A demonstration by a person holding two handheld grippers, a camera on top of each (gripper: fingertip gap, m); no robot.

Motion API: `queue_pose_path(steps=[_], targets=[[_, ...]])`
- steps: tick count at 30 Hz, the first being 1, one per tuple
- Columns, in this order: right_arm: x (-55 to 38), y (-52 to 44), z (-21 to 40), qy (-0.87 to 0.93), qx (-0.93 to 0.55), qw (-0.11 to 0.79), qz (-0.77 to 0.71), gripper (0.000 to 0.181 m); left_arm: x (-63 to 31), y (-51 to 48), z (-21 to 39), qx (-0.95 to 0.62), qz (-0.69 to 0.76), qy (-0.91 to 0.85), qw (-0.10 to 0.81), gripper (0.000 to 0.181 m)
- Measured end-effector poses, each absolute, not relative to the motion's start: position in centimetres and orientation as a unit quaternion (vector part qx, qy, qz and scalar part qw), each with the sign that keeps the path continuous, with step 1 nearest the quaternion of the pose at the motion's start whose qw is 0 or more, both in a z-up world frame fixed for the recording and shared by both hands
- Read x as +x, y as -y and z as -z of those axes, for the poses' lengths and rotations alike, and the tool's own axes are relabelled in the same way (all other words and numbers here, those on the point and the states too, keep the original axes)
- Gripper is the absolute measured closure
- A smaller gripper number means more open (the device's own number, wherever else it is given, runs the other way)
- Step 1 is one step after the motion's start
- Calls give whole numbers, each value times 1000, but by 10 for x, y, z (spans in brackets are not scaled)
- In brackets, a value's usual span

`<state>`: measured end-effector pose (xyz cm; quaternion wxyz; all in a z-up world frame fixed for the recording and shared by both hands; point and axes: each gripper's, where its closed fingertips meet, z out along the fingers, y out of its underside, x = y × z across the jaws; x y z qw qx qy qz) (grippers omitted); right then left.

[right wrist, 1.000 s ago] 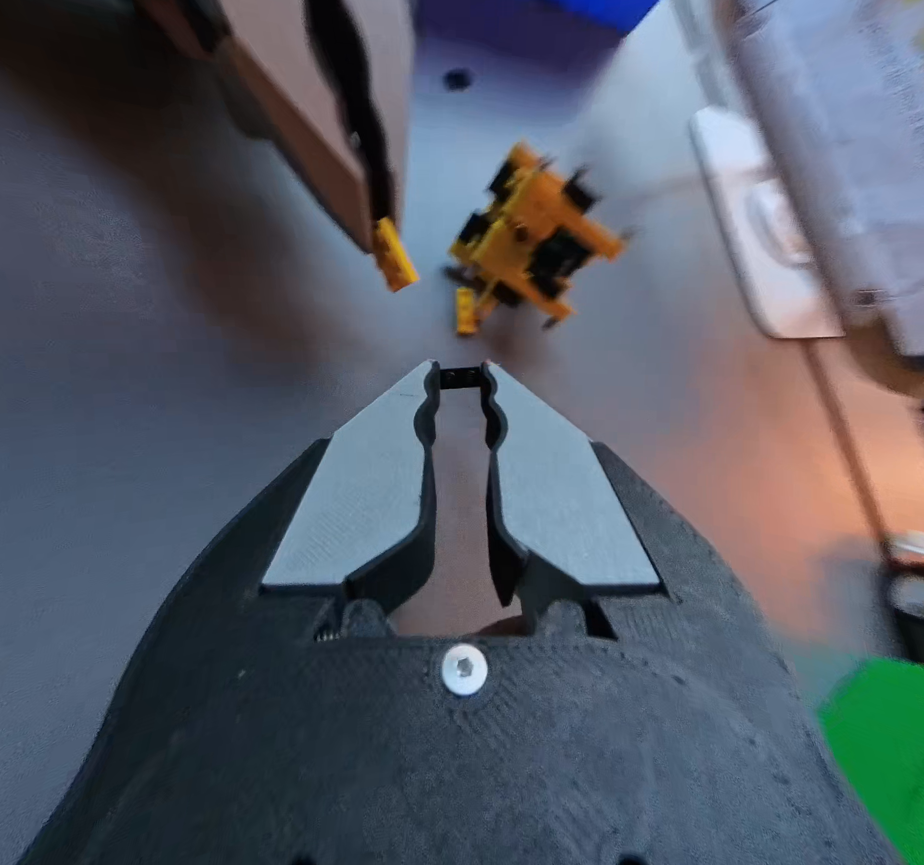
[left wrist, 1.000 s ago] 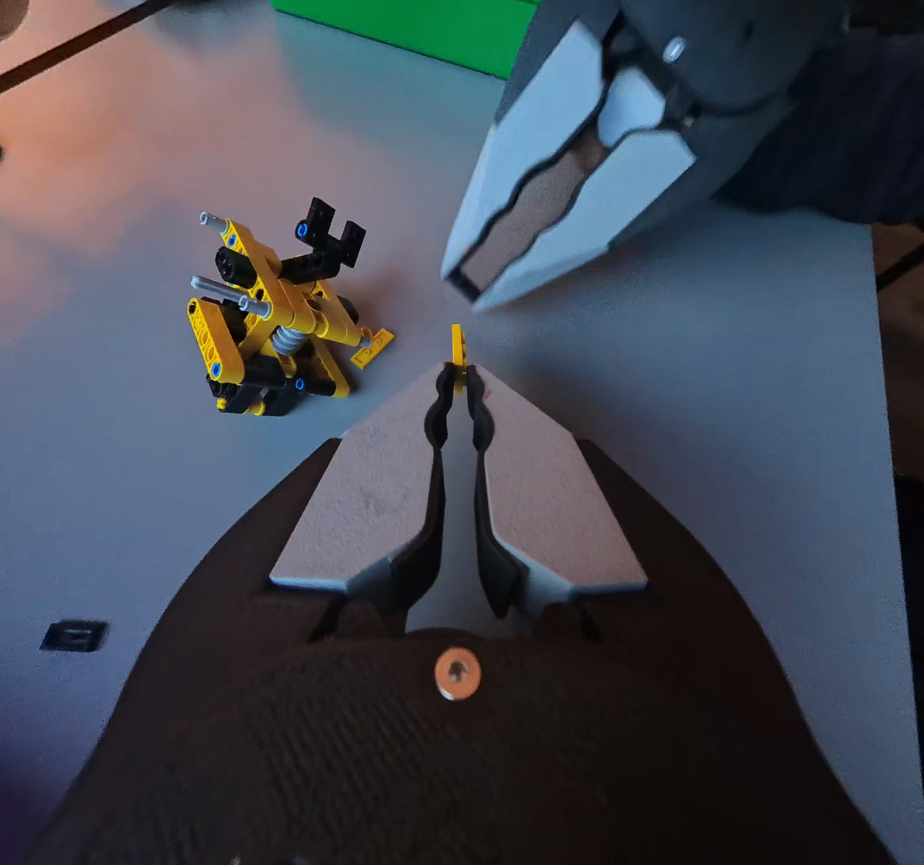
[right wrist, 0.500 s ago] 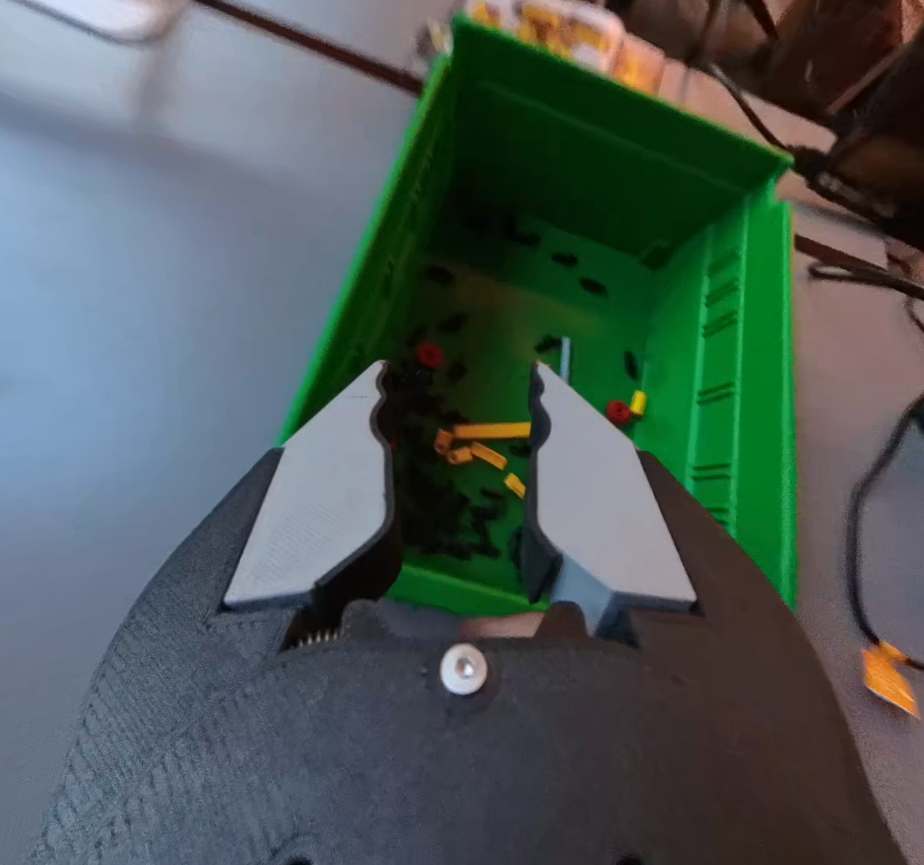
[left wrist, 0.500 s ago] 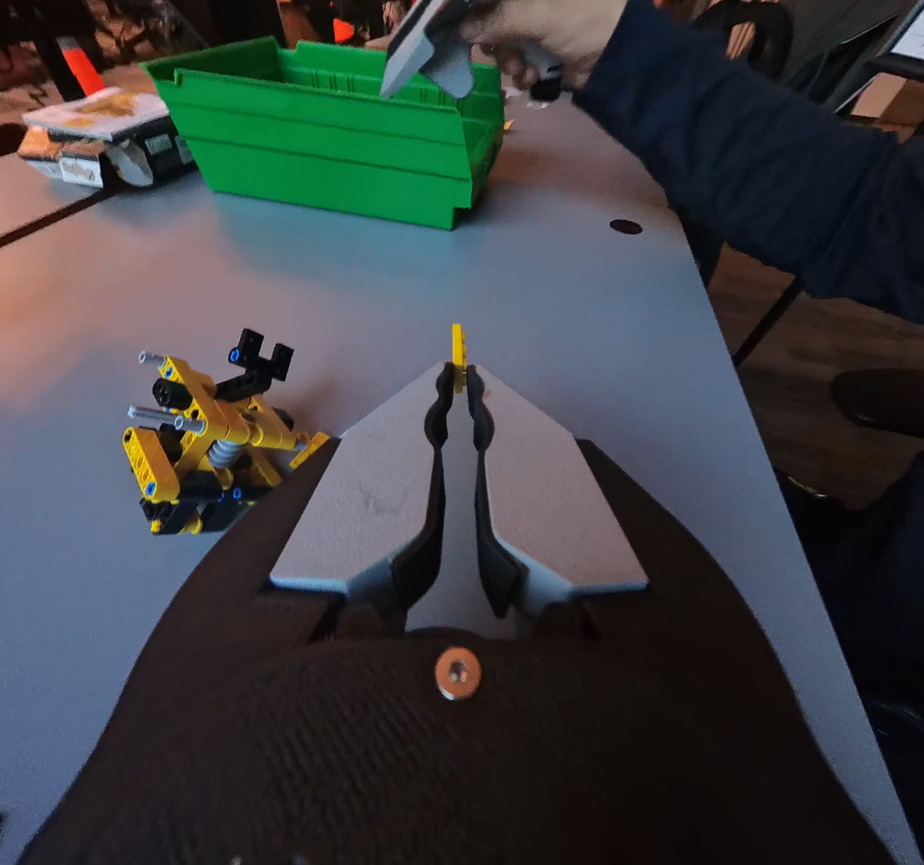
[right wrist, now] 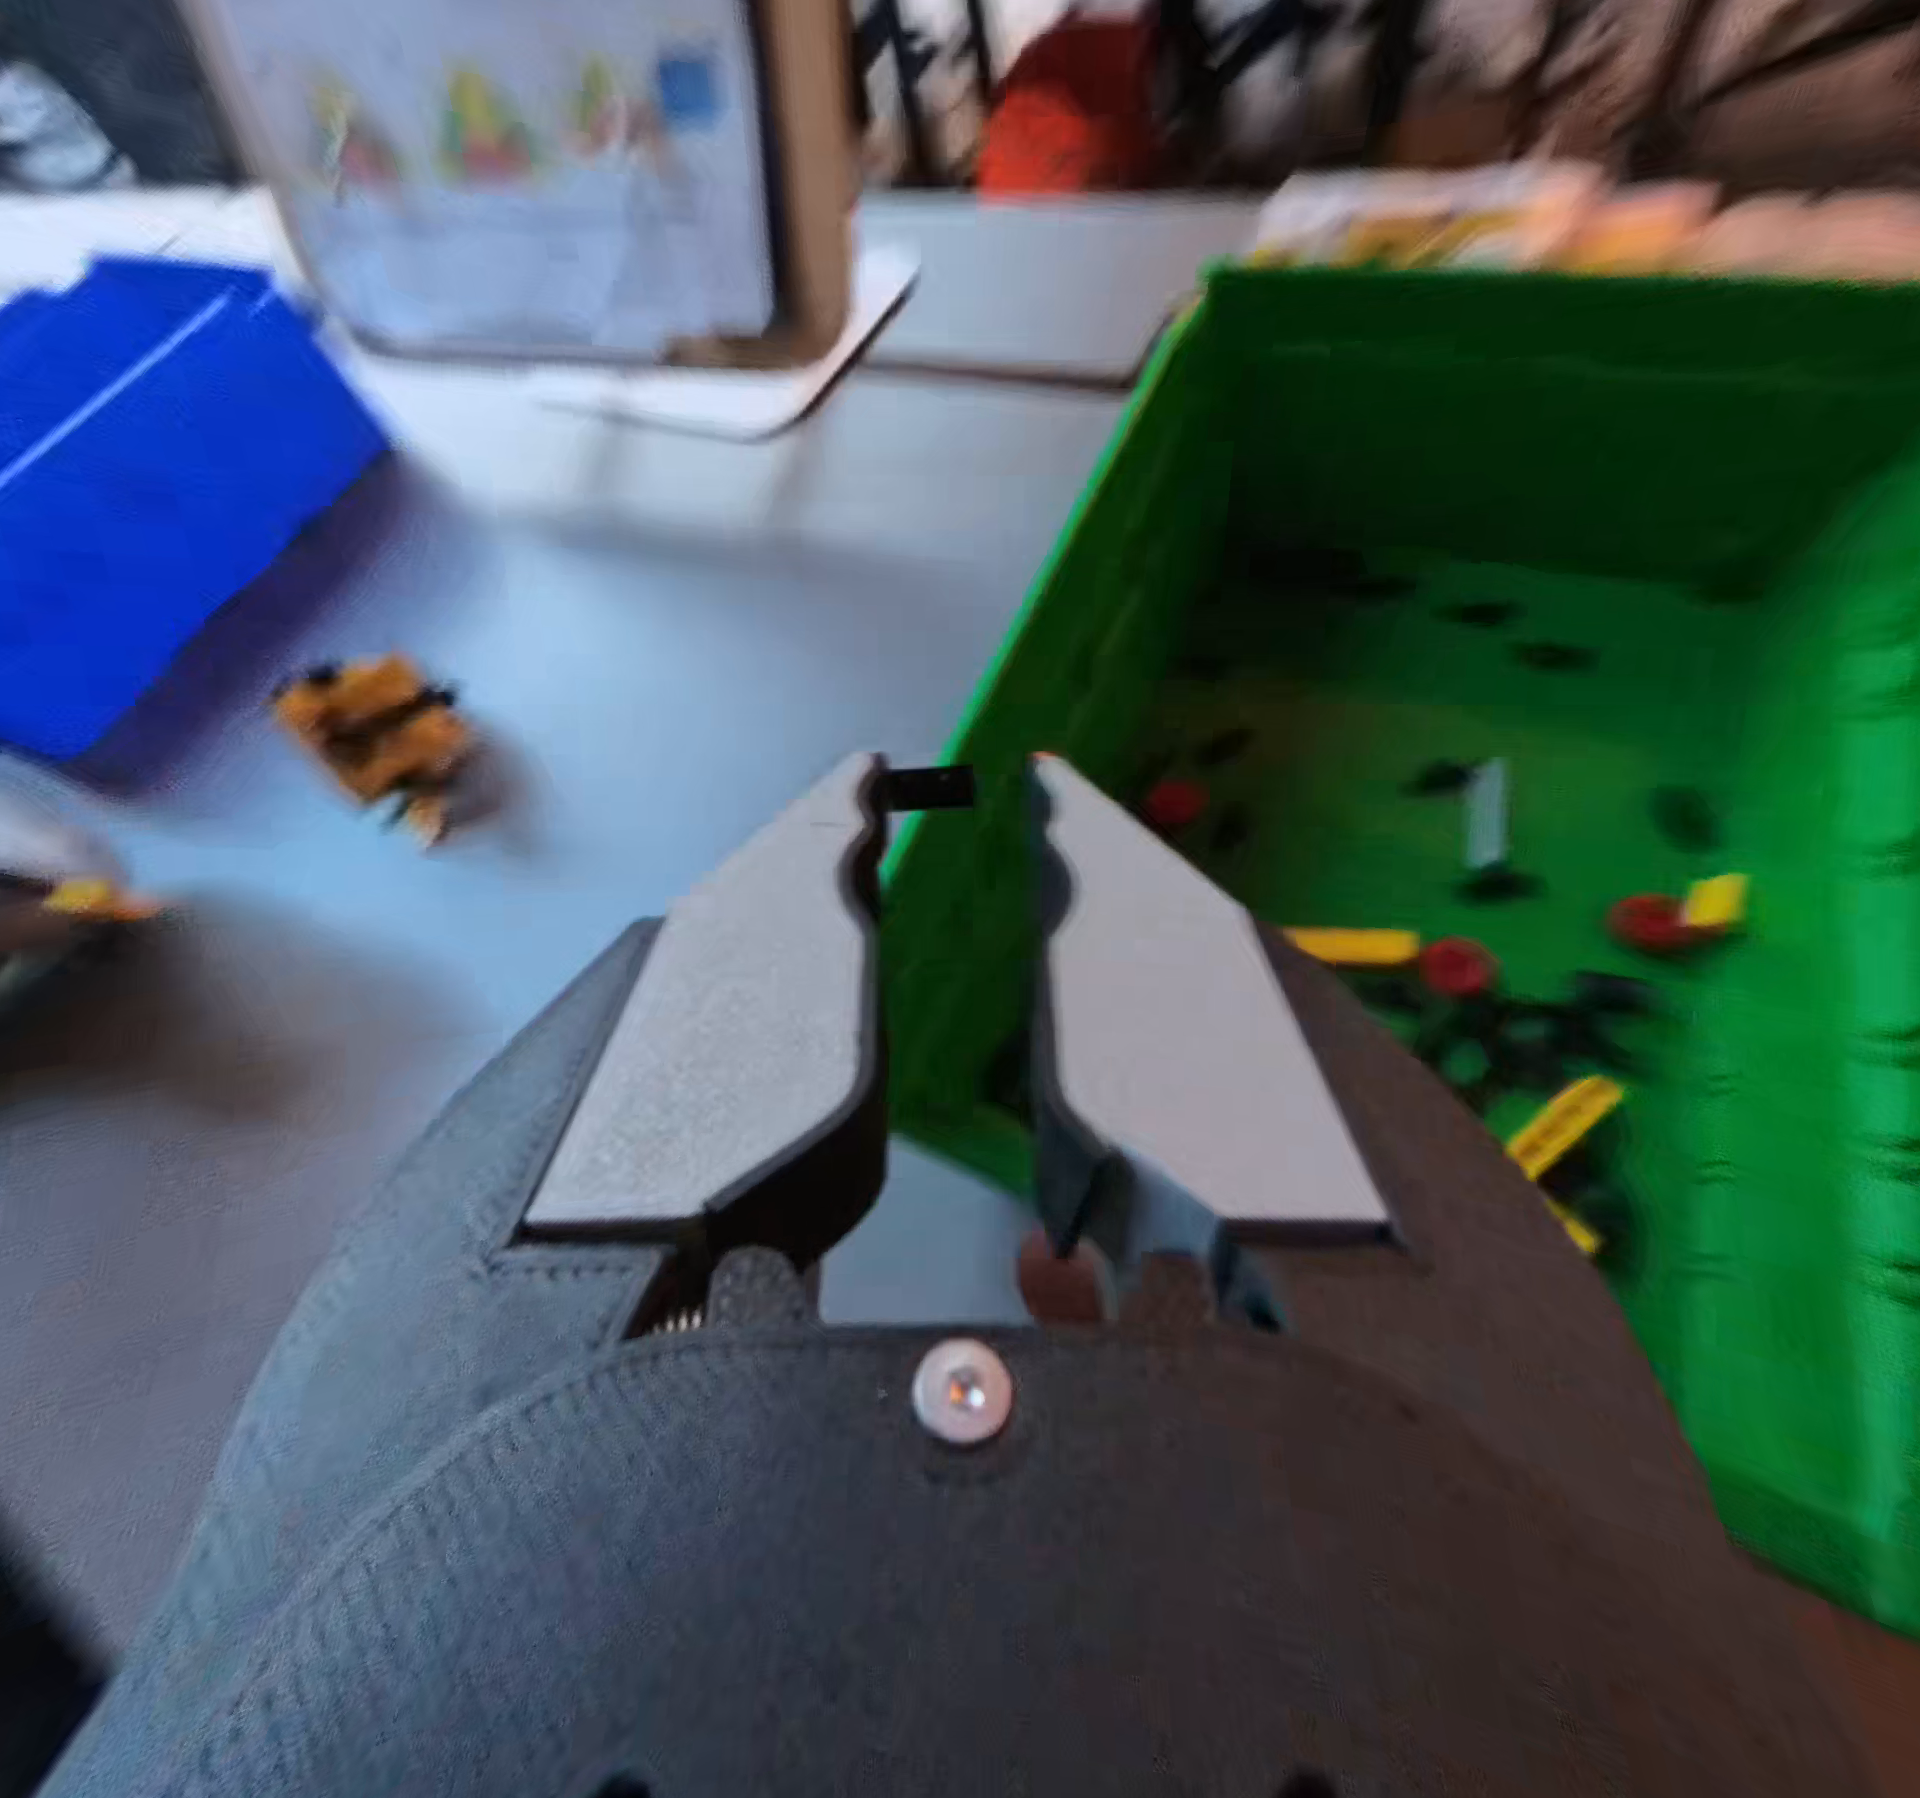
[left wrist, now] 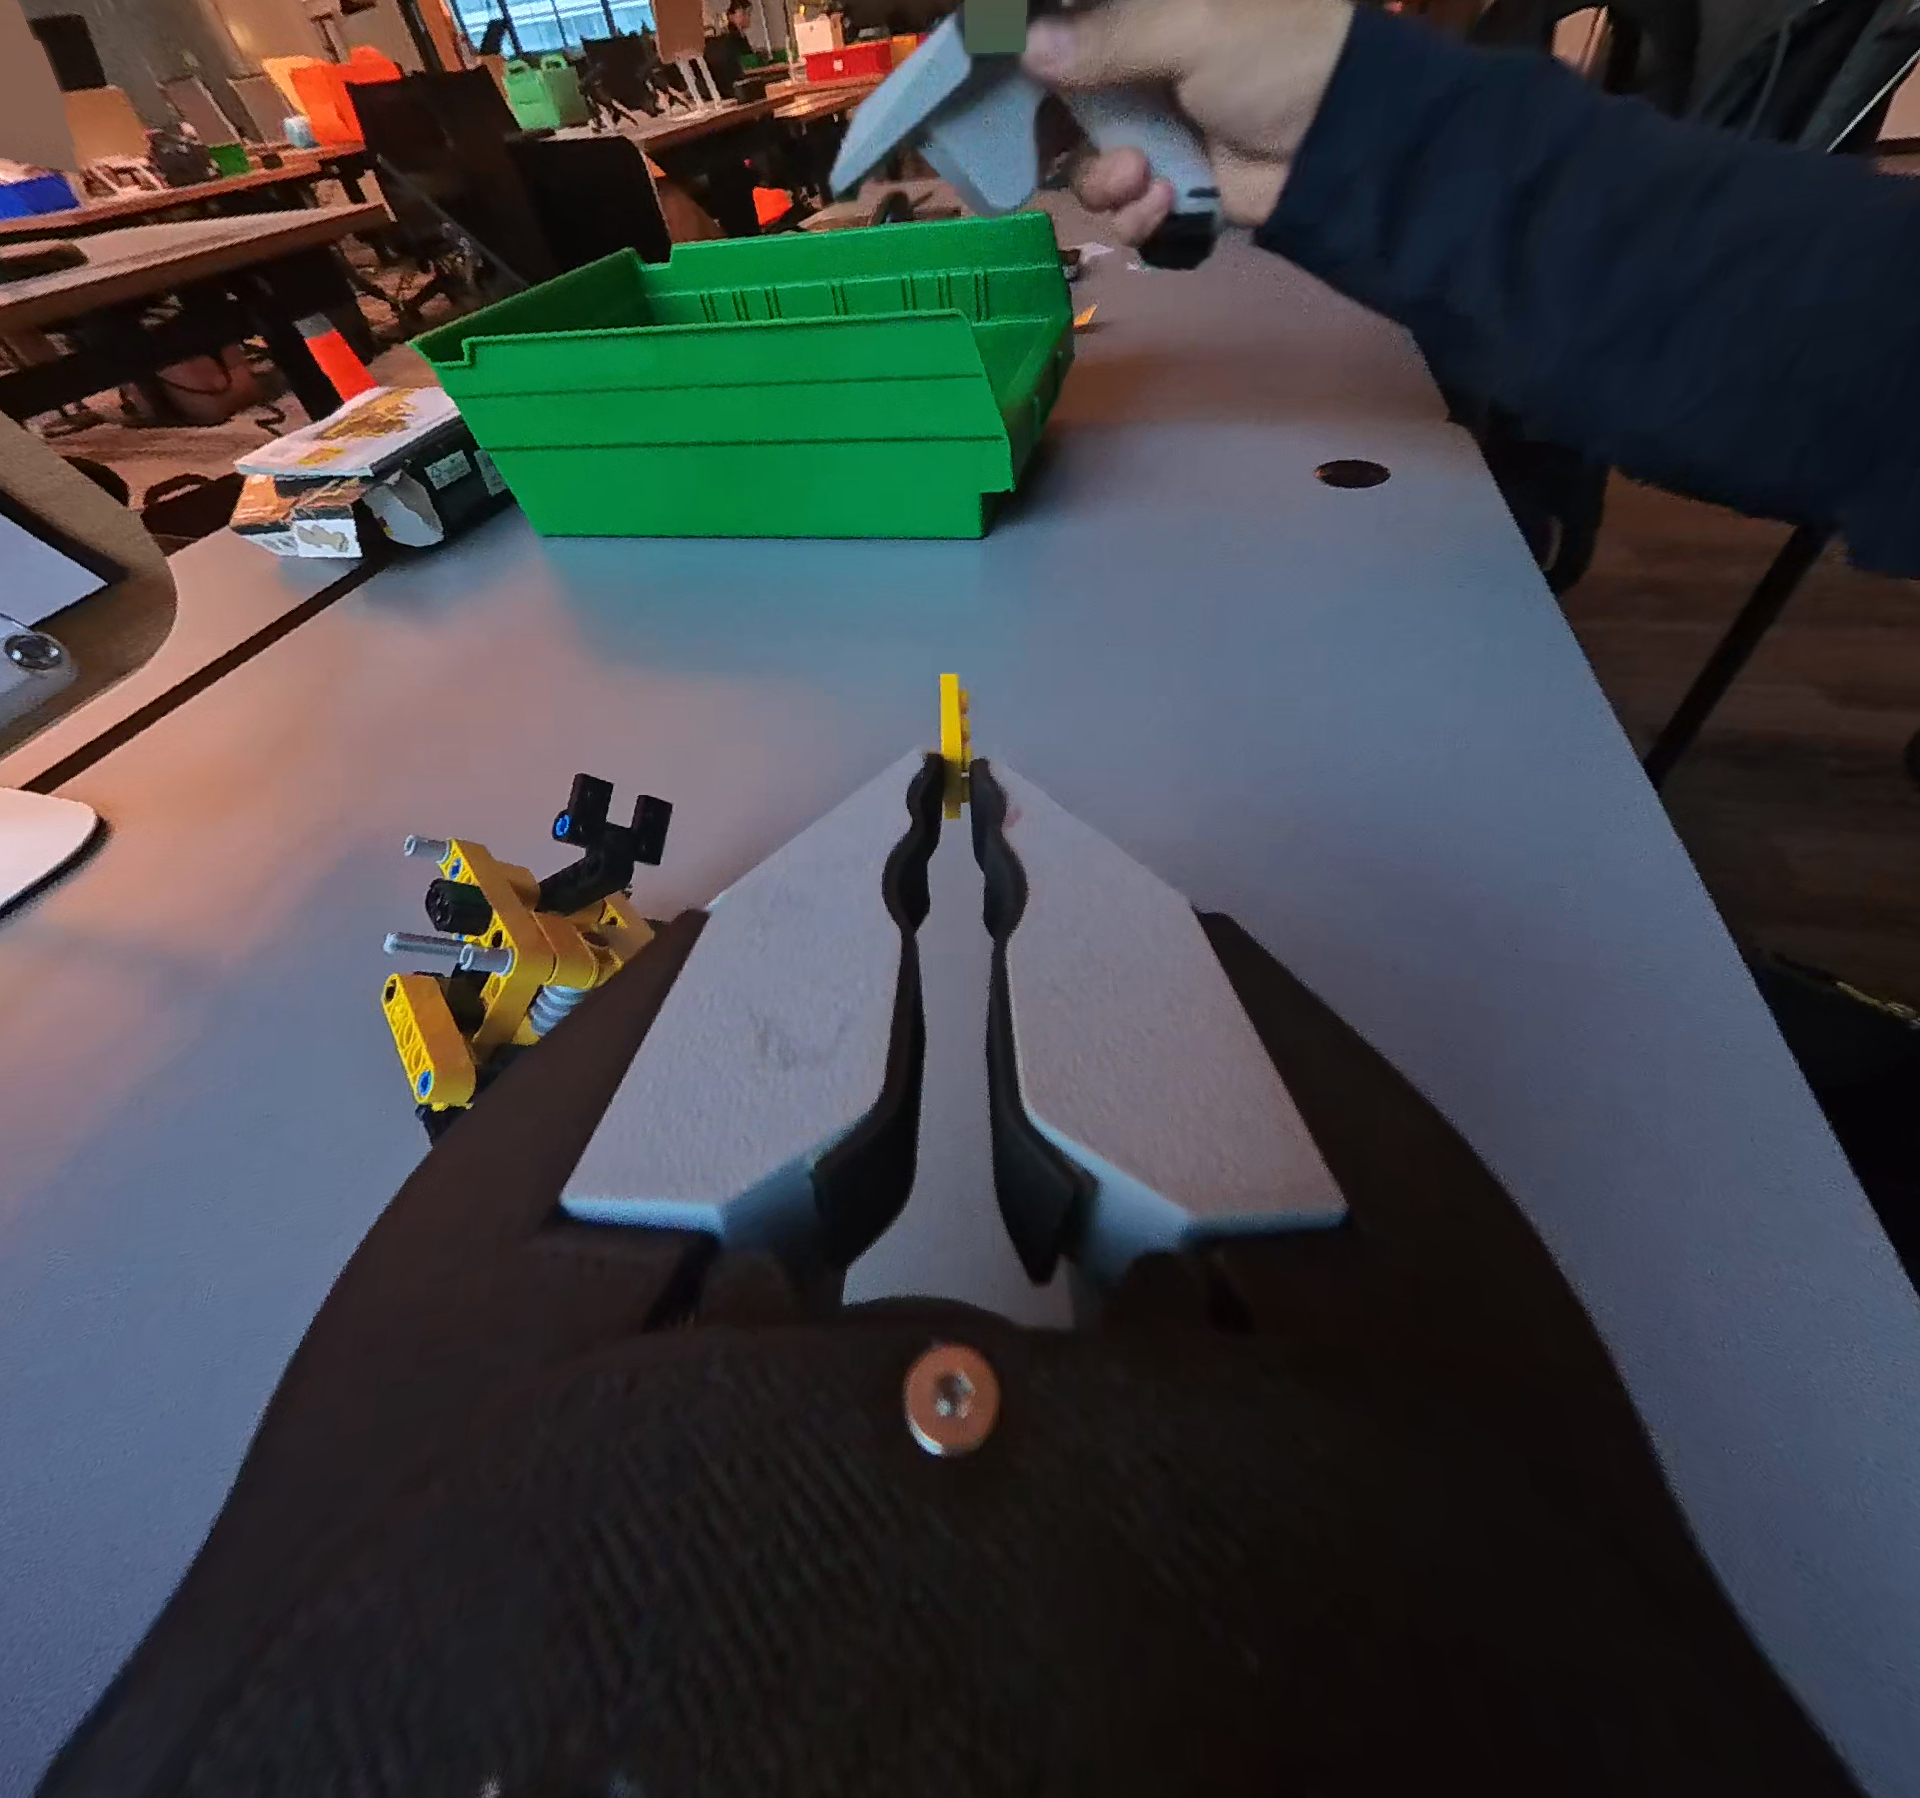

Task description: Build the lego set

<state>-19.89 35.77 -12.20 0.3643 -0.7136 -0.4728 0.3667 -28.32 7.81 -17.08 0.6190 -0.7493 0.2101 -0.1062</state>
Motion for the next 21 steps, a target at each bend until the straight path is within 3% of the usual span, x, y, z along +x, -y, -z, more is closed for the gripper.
queue_pose_path(steps=[3,5,8,14,18,21], targets=[[-195,-339,164,538,-728,299,-303,135,-284,-78,173,-755,108,-207,613,180],[-194,-348,149,511,-729,337,-306,152,-283,-78,173,-756,110,-207,611,180],[-190,-369,117,449,-724,400,-338,145,-285,-79,173,-757,105,-203,612,180],[-181,-384,117,418,-743,398,-338,139,-290,-79,174,-760,103,-195,611,180],[-213,-293,99,526,-636,402,-397,146,-284,-77,170,-747,107,-213,621,180],[-243,-177,115,640,-529,280,-482,152,-272,-73,166,-728,110,-241,632,180]])
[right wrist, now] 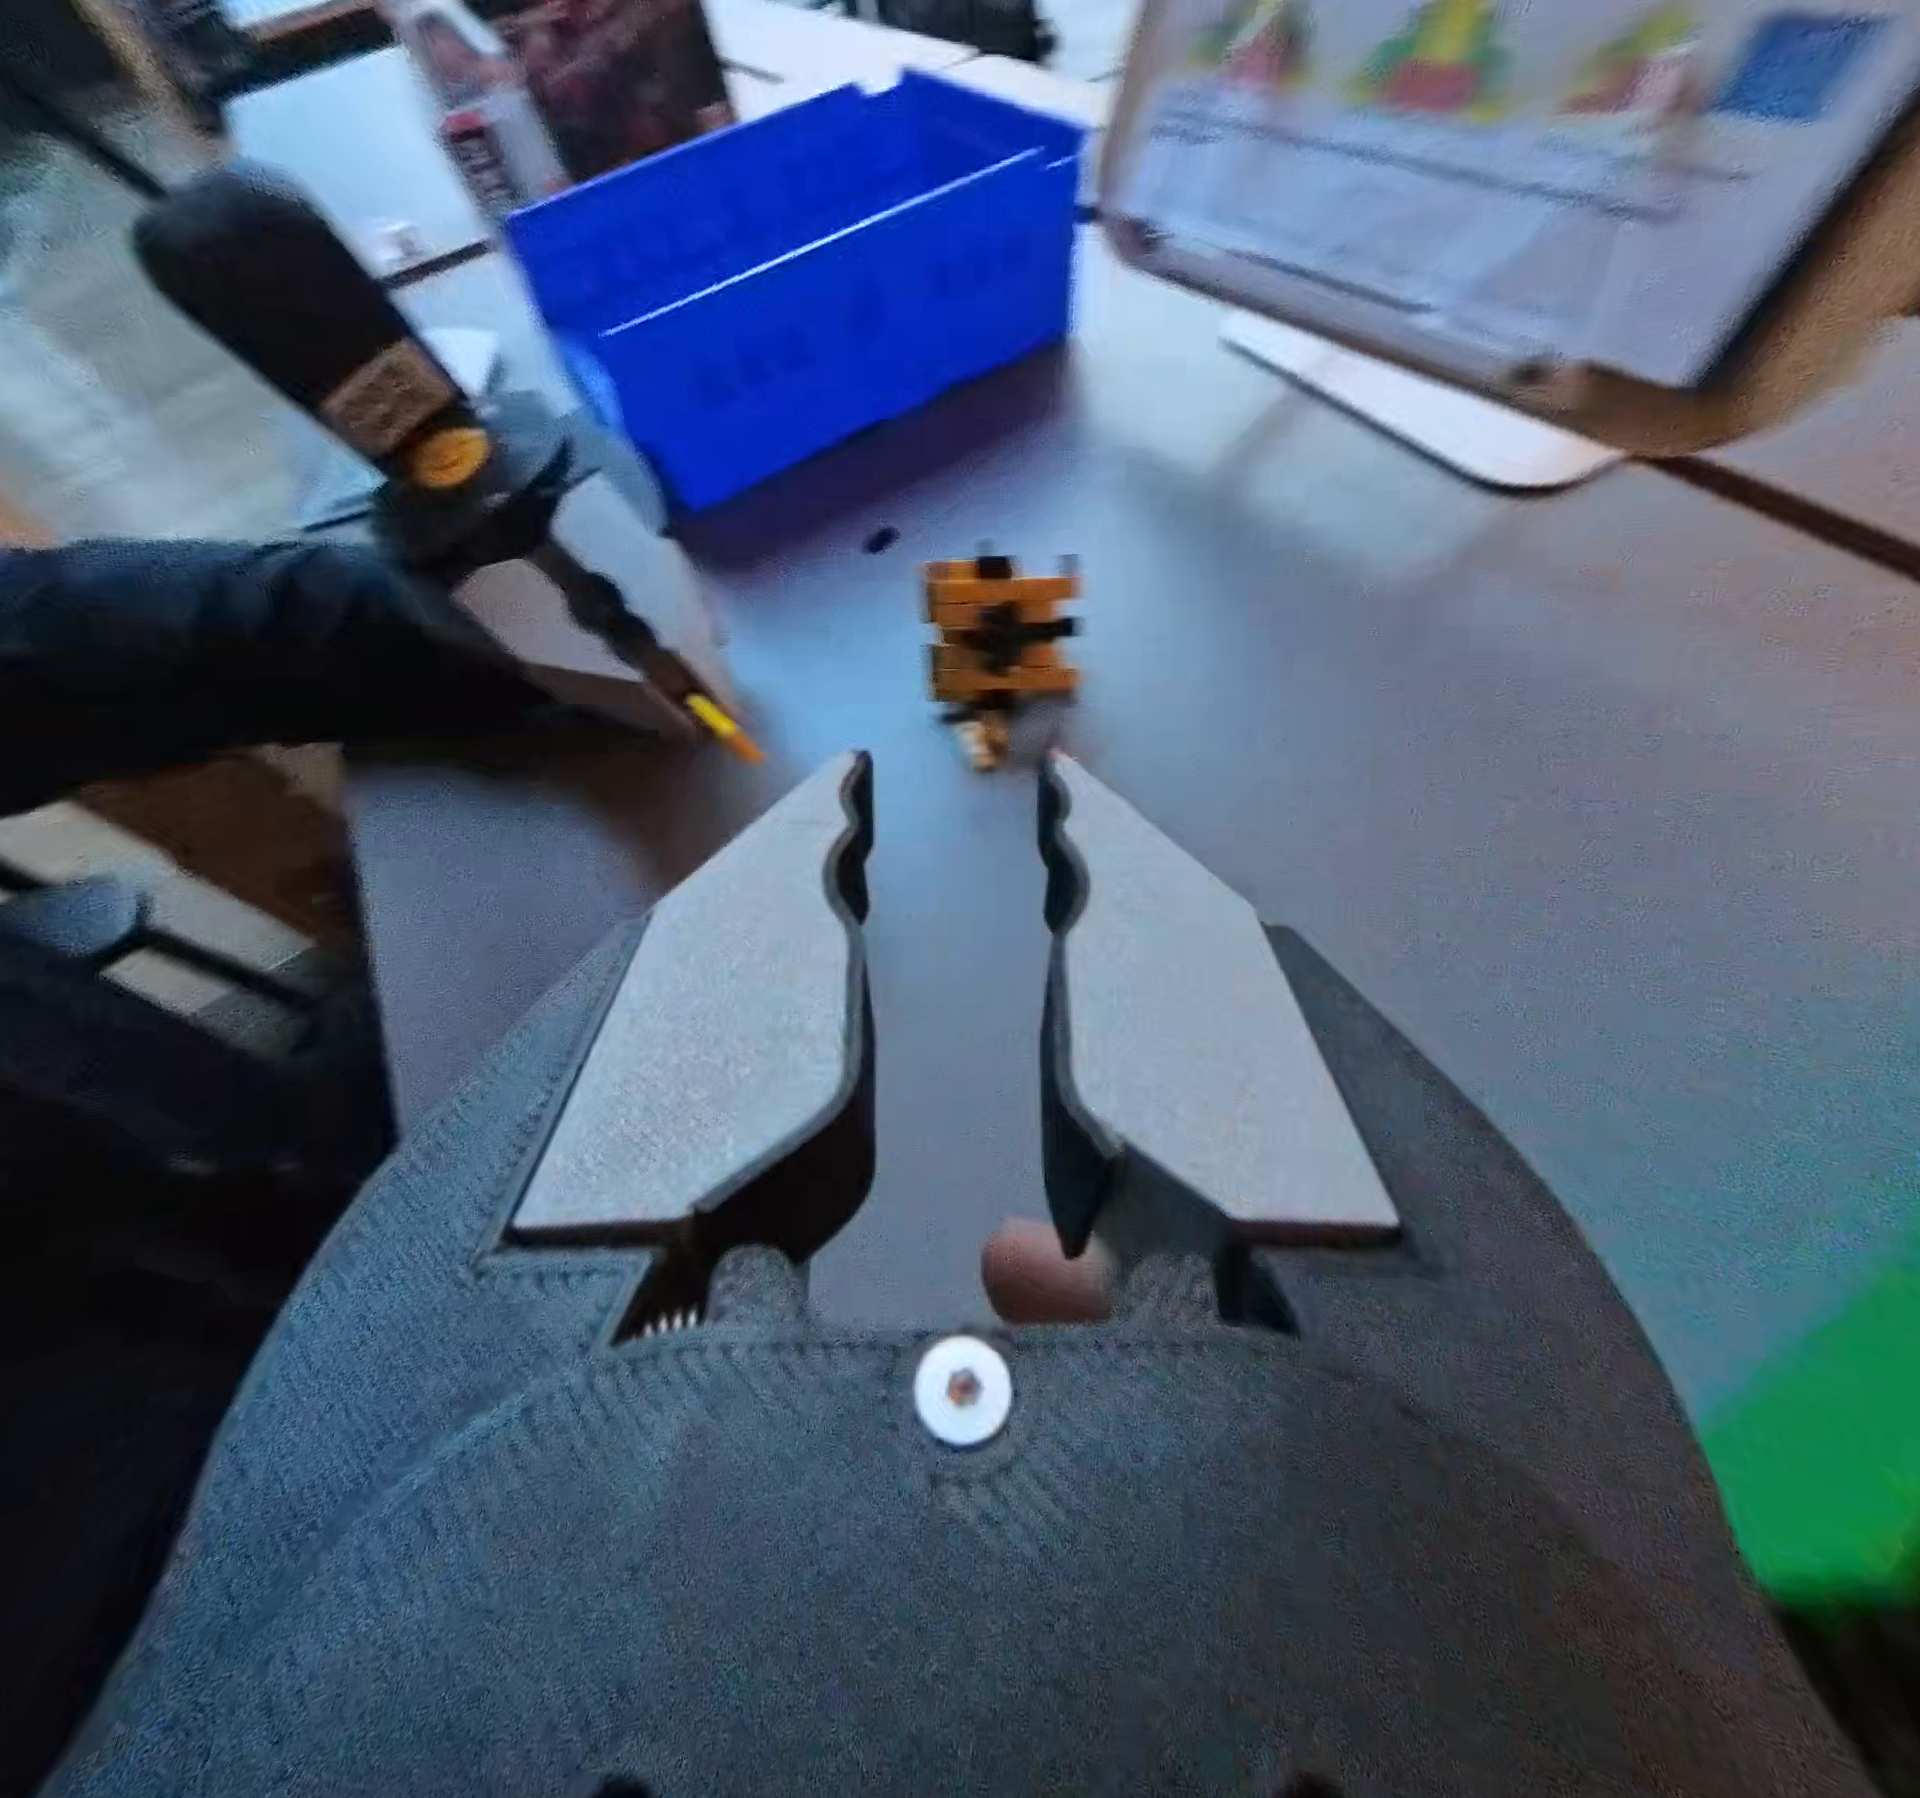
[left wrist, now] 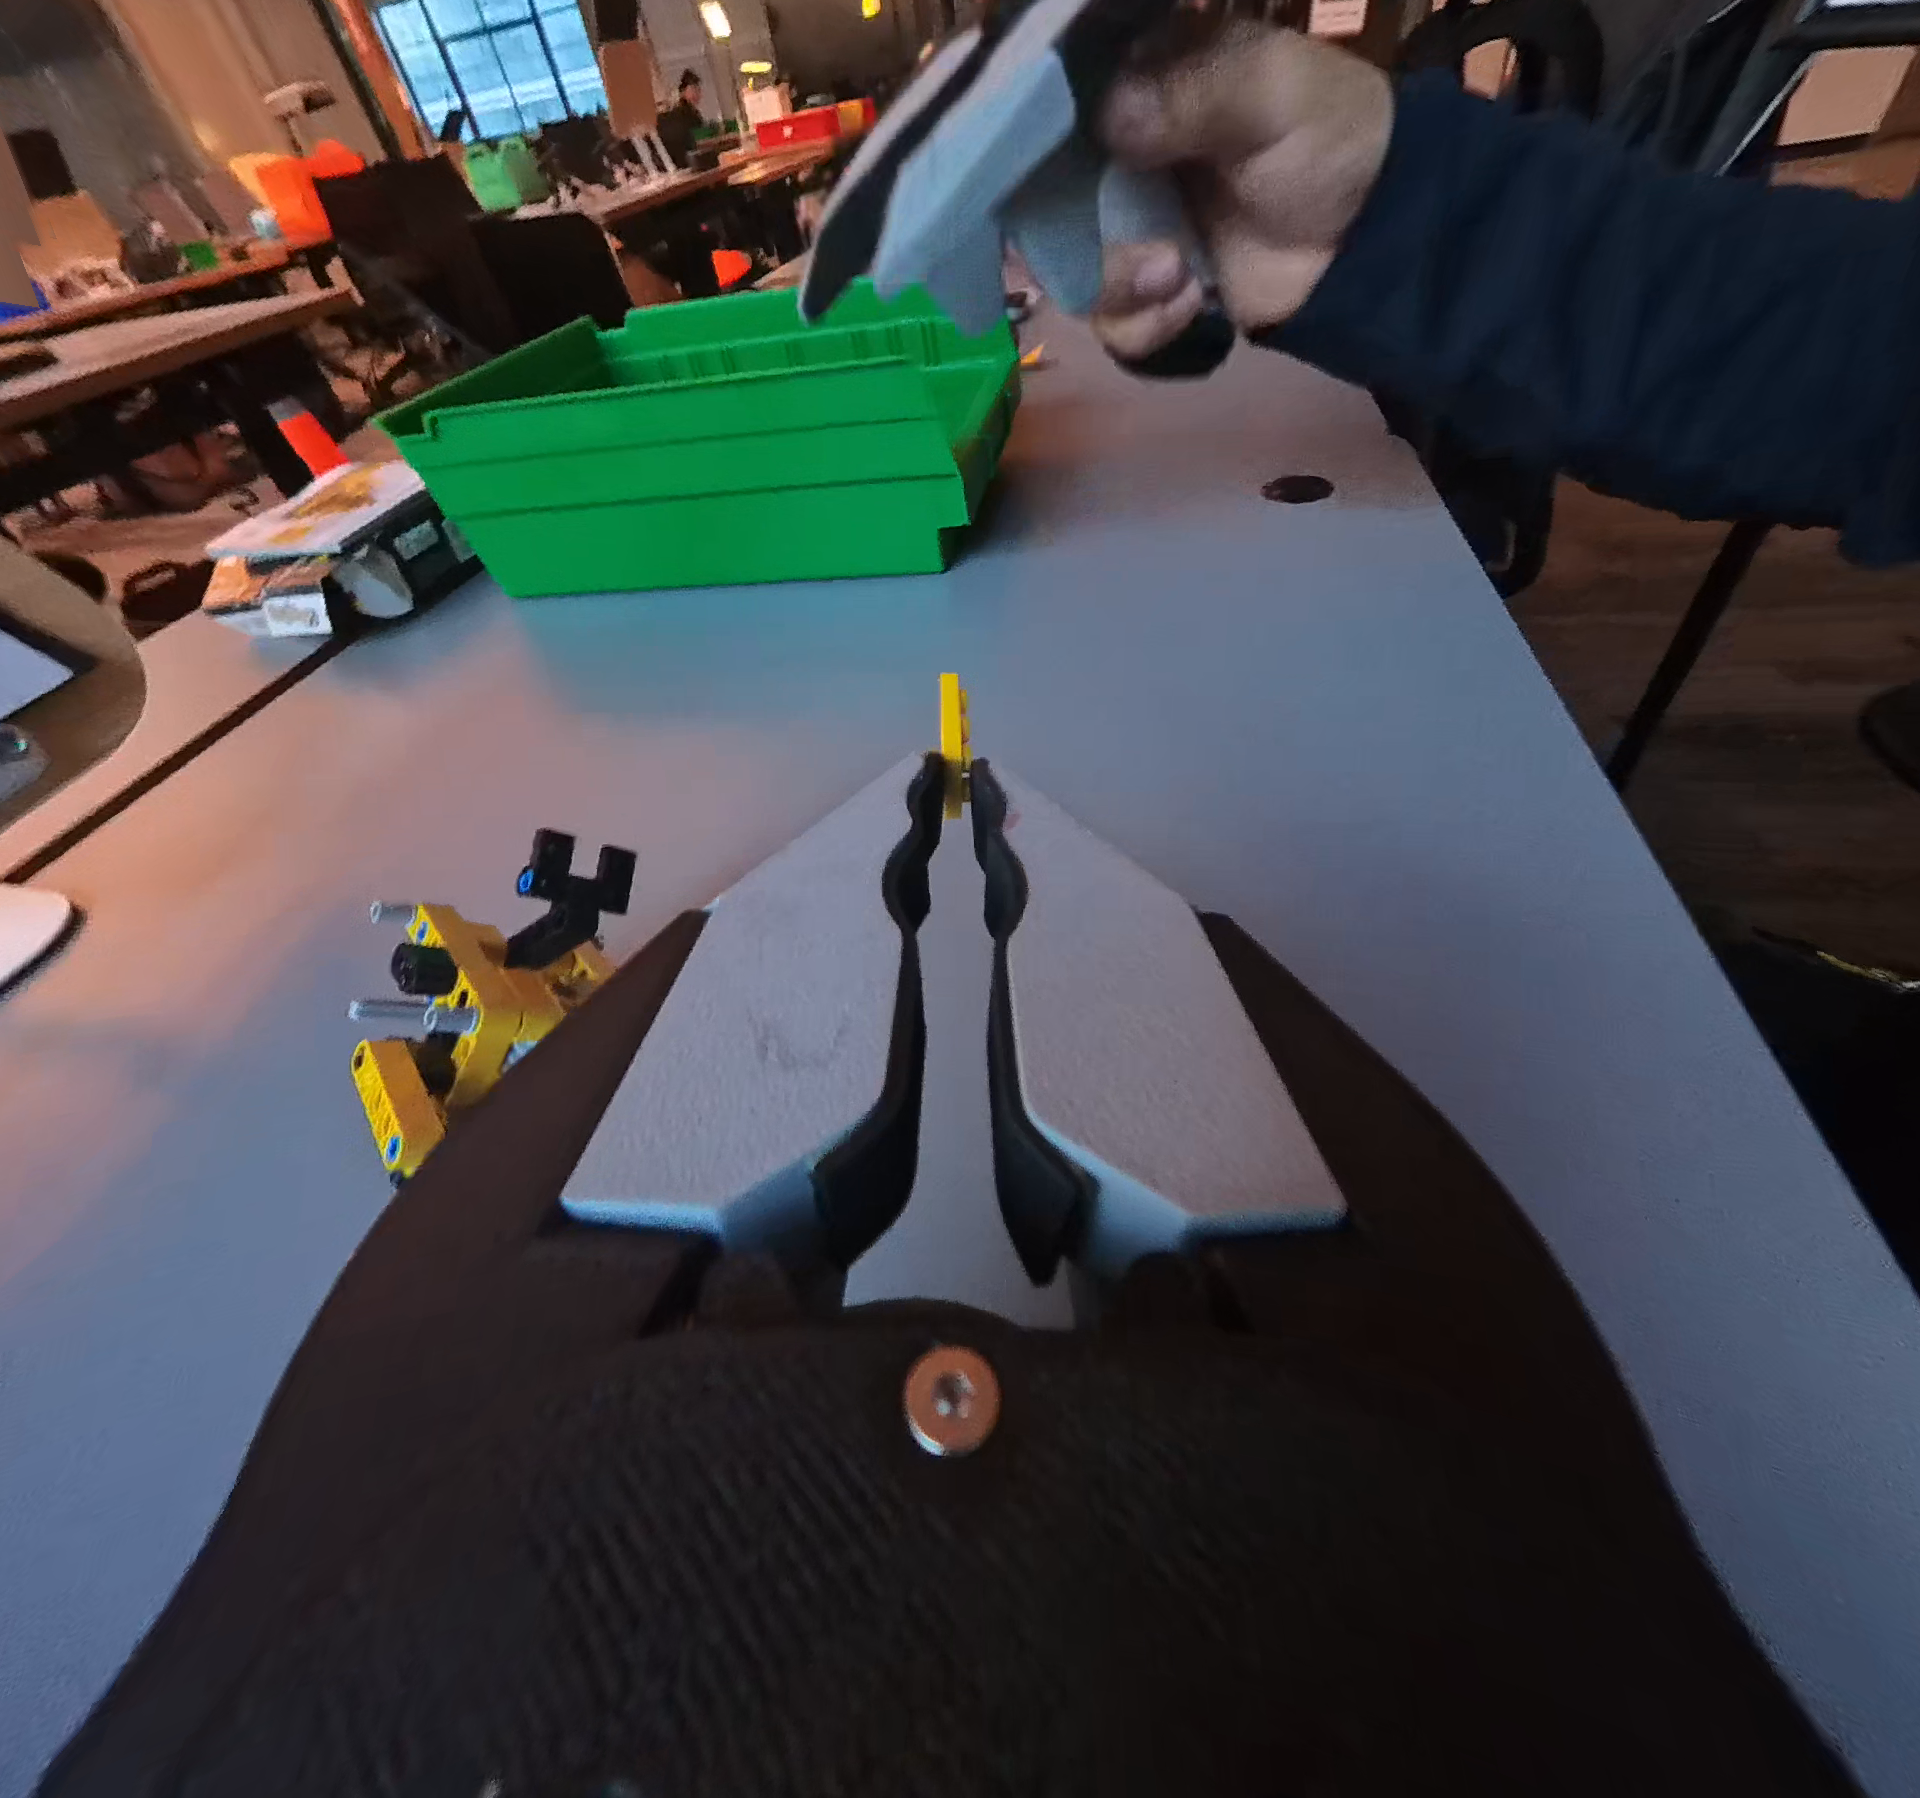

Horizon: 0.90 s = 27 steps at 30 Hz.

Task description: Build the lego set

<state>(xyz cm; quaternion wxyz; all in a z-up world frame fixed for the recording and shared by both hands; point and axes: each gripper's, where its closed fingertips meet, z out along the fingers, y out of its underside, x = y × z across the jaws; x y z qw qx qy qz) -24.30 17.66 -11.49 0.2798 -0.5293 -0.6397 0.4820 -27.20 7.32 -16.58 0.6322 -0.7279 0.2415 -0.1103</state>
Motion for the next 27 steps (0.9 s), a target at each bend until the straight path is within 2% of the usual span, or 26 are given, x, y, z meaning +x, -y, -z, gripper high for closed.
queue_pose_path(steps=[2,4,7,10,11,12,13,16,18,20,24,25,27], targets=[[-252,-120,128,687,-465,228,-509,160,-264,-70,165,-715,102,-270,637,180],[-258,-89,145,738,-405,234,-486,163,-256,-65,162,-699,102,-294,644,180],[-261,-67,163,783,-349,252,-448,181,-245,-57,158,-677,115,-322,651,180],[-258,-57,157,783,-328,244,-469,181,-241,-57,161,-685,108,-330,641,179],[-256,-57,156,783,-328,235,-473,175,-244,-59,163,-693,95,-326,636,180],[-254,-60,156,784,-336,225,-471,161,-246,-61,165,-697,88,-323,634,180],[-253,-64,158,787,-343,218,-464,159,-247,-61,164,-696,89,-320,637,180],[-249,-65,160,792,-328,231,-461,174,-249,-59,157,-688,103,-310,648,180],[-250,-61,164,798,-319,247,-448,178,-247,-59,155,-686,110,-308,650,180],[-253,-60,165,801,-314,269,-433,178,-246,-59,156,-688,106,-308,648,180],[-250,-62,160,785,-327,253,-461,174,-249,-64,168,-719,120,-291,620,180],[-249,-62,157,779,-331,247,-472,181,-250,-66,173,-730,124,-284,609,180],[-248,-61,160,781,-332,241,-471,181,-246,-66,171,-726,139,-280,613,180]])
